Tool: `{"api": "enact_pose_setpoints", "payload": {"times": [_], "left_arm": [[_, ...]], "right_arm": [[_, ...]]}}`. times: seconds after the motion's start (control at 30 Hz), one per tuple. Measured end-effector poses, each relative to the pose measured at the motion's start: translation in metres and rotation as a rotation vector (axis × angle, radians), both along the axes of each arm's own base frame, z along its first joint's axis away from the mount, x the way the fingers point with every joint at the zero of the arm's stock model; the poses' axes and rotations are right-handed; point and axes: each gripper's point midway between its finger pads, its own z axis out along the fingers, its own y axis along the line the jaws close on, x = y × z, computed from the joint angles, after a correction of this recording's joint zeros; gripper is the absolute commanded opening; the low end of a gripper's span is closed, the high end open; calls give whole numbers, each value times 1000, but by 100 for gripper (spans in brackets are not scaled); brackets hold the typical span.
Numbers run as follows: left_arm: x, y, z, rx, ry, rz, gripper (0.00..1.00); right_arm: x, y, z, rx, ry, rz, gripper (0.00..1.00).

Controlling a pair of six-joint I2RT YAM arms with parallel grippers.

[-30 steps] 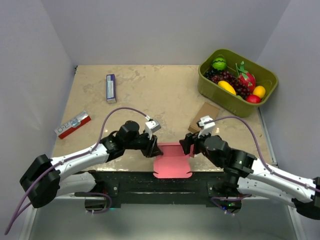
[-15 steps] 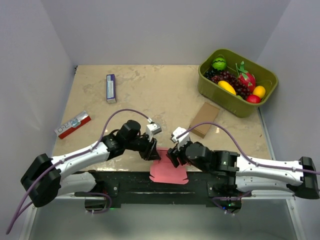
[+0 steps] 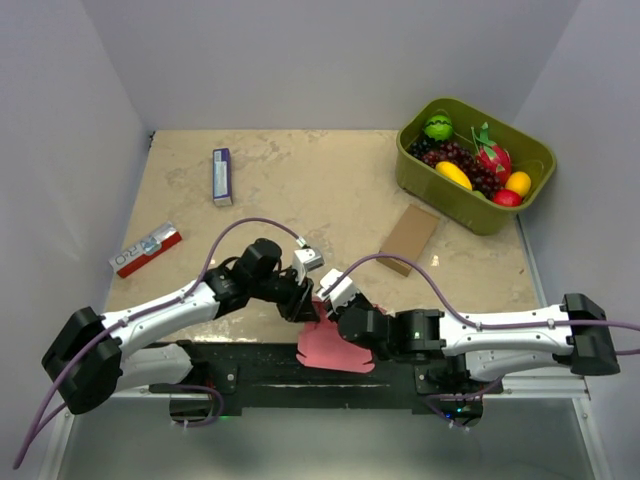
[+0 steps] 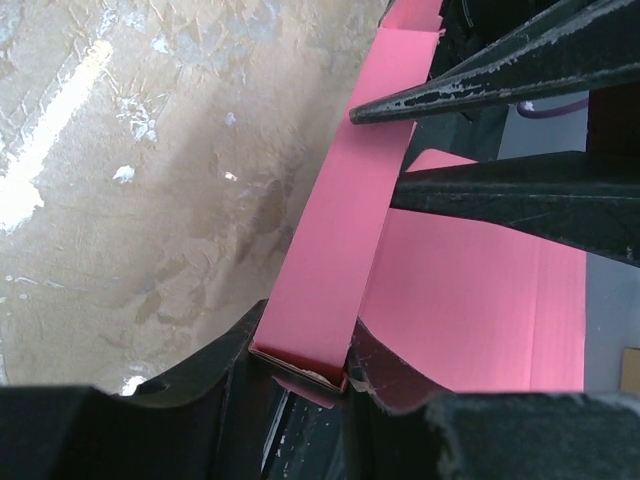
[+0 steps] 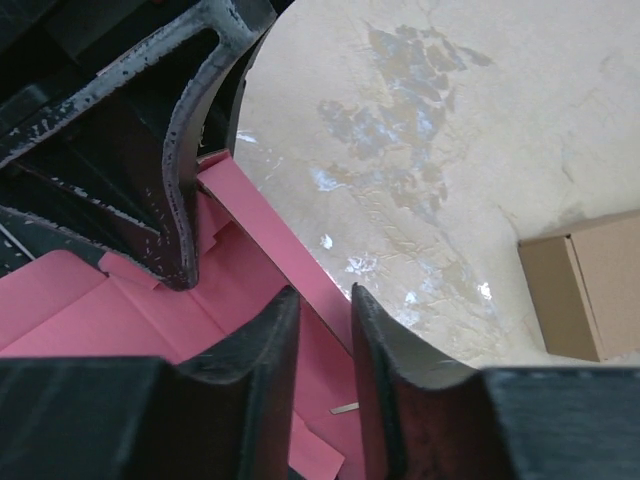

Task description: Fold the paper box

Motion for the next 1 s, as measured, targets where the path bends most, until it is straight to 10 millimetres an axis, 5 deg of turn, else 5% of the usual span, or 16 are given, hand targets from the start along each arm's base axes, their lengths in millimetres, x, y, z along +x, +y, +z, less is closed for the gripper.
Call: {"api": "enact_pose_setpoints", "payload": {"times": [0.23,0.37,0.73,1.0], "left_arm": [[5,4,-1,26,-25,14,22],[17,7,7,31,-94,58,37],[29,17,34,11,-242,105,65],[33,20,48,-8,-291,125,73]], "right_arm": [[-1,2,-5,-78,-49,-7,4],[-2,5,-7,-100,-59,-5,1],[2,6,-6,-129,-87,-24,0],[0,3,-11,-169,-92,-10,0]]}}
